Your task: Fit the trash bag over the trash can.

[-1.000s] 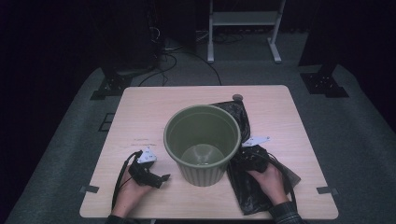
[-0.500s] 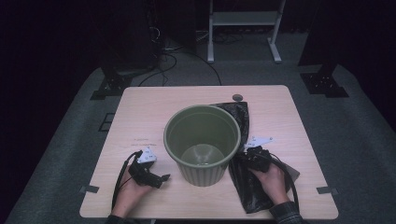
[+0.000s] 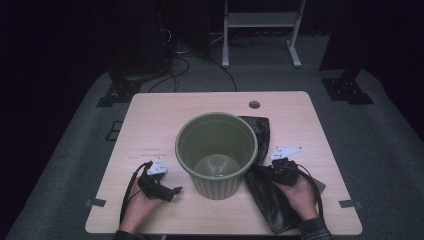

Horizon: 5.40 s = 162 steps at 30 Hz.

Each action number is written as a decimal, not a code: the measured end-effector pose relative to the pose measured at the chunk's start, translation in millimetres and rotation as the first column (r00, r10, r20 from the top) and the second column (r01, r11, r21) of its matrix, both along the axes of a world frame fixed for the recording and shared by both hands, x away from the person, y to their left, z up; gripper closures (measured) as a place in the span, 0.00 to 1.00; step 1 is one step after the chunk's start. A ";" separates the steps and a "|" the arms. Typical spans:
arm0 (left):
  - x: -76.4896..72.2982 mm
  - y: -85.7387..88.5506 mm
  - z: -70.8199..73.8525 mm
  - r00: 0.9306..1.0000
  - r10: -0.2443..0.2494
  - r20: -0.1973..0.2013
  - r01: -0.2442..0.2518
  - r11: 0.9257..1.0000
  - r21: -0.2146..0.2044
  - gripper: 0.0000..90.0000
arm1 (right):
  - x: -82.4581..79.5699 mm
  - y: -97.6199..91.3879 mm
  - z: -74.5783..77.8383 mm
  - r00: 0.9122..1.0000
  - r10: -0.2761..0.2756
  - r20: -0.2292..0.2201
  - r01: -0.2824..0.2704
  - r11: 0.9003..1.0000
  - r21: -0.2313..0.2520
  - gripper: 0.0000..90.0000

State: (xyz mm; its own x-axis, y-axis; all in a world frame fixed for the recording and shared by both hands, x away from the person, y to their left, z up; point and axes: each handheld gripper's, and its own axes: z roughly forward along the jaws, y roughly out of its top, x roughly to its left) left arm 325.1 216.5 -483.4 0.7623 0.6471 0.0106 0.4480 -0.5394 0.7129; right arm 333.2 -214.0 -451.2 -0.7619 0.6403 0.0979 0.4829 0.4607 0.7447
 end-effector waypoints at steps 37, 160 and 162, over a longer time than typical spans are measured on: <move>0.0 0.1 0.1 1.000 -0.002 -0.001 0.002 1.000 0.002 0.00 | -45.6 -21.6 136.8 0.918 0.328 0.224 -0.373 0.905 0.203 0.98; 0.0 -0.3 0.0 1.000 -0.009 0.000 0.009 1.000 0.002 0.00 | 38.0 24.8 162.5 0.933 0.324 0.156 -0.348 0.923 0.165 0.51; 0.0 -0.3 0.0 1.000 -0.009 0.000 0.009 1.000 0.002 0.00 | 34.6 13.5 161.6 0.939 0.305 0.162 -0.331 0.927 0.175 0.49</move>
